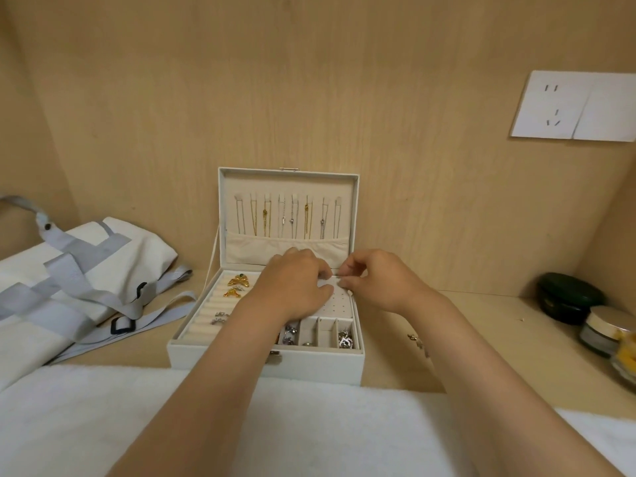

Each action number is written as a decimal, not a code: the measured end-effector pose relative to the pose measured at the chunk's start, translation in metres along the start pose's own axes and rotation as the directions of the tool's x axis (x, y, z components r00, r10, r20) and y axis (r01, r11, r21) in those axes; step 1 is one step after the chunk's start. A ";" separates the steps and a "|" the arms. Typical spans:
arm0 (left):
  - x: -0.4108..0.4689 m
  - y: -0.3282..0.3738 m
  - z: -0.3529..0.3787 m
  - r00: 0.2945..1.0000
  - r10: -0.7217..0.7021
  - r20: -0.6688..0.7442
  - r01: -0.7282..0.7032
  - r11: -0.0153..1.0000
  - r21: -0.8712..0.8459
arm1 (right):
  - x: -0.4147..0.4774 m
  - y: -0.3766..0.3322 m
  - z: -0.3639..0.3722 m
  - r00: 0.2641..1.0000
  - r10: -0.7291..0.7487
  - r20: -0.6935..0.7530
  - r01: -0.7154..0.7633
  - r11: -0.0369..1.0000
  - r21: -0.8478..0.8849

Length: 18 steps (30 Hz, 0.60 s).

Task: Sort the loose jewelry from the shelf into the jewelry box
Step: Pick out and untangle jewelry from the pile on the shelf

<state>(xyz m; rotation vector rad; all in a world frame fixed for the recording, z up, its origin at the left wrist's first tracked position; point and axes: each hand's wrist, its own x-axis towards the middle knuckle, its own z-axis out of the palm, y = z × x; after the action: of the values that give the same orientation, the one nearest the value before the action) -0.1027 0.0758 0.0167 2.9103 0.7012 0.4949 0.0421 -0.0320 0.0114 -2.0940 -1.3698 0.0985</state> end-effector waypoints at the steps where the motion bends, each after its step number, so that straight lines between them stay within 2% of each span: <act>1: 0.001 0.003 -0.001 1.000 0.009 -0.018 -0.008 1.000 0.011 | -0.002 0.002 -0.004 1.000 -0.001 -0.008 0.001 0.999 0.033; 5: 0.001 0.019 -0.005 0.994 0.053 -0.092 -0.054 0.998 -0.007 | -0.014 0.020 -0.033 1.000 -0.006 -0.024 0.007 1.000 0.027; 10: 0.004 0.057 -0.001 0.992 0.086 -0.096 -0.101 0.981 -0.163 | -0.045 0.062 -0.075 0.998 0.039 0.054 -0.037 0.998 -0.054; 18: 0.029 0.137 0.040 0.982 0.164 0.099 -0.127 0.943 -0.308 | -0.092 0.114 -0.102 0.968 0.156 0.197 -0.145 0.987 -0.070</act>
<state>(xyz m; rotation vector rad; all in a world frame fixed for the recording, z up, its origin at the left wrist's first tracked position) -0.0067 -0.0336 0.0115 2.6855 0.3582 0.3921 0.1309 -0.1869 0.0073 -2.2846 -1.3389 0.3488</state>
